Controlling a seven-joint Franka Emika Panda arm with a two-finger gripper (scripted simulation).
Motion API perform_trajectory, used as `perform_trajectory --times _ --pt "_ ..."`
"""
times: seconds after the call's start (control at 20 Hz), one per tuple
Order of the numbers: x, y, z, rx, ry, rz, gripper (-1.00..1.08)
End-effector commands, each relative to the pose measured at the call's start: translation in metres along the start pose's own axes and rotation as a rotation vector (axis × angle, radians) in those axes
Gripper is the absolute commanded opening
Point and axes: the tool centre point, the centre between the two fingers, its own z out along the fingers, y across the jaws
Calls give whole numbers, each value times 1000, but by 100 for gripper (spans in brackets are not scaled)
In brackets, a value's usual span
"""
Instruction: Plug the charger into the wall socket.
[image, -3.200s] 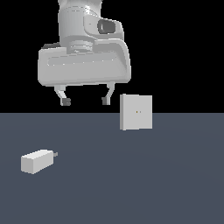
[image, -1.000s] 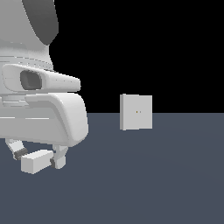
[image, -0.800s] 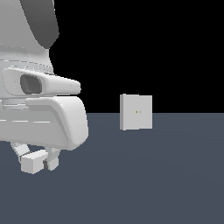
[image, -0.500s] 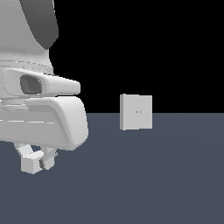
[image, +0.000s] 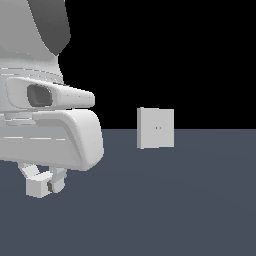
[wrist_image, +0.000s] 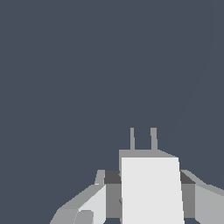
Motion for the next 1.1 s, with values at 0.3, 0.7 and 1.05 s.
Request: perform_trajectory --times 0.3,0.7,1.05 --pt "7 22 -7 10 1 -64 -100" --pt "21 59 -19 28 3 -172 -100" --pt "38 91 -29 43 4 -272 -100"
